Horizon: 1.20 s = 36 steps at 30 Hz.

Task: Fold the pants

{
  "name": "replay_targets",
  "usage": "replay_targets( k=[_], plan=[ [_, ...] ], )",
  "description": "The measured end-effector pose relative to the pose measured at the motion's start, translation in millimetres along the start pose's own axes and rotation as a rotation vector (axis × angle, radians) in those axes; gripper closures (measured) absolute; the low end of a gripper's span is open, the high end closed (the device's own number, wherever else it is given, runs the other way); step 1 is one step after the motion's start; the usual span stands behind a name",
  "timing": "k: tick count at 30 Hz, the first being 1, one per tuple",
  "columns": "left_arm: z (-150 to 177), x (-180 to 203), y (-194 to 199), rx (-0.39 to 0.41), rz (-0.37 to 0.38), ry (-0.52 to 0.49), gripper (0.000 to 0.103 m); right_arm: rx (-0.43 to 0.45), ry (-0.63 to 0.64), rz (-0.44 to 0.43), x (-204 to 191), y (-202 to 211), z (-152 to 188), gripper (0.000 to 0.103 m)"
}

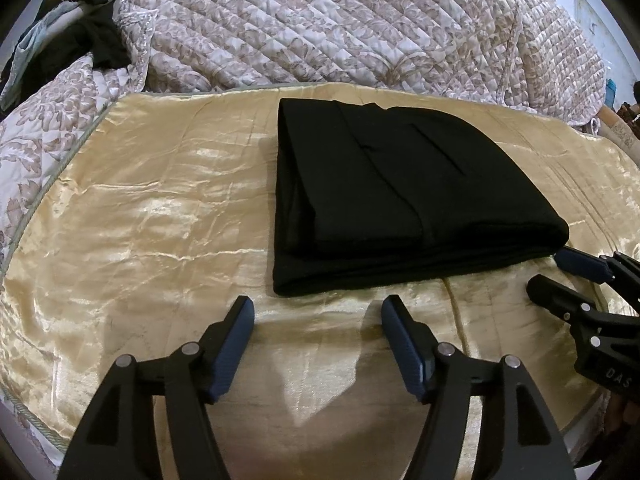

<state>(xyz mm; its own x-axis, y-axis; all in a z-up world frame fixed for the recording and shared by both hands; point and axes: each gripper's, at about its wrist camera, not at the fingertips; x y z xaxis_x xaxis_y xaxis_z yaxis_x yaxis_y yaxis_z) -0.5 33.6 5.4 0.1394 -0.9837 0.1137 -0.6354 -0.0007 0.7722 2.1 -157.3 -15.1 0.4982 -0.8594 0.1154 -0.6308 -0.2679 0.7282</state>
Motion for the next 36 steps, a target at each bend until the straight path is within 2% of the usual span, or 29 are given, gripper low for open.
replay_targets(
  k=[36],
  plan=[
    [-0.6, -3.4, -2.0, -0.02, -0.002, 0.003, 0.029, 0.001, 0.0, 0.005, -1.2, -1.0, 0.1, 0.043]
  ],
)
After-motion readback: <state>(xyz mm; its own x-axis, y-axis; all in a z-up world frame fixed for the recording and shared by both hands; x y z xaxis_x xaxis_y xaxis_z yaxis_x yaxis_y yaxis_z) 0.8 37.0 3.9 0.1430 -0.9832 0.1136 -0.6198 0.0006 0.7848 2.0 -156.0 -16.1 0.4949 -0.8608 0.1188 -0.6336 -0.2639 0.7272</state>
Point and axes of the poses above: each gripper's, at about its wrist camera, not at the fingertips, and y roughly against the way its jaws point, x to its right, z to its underside, and after that the axes turned 13 degrees about y, right-handed
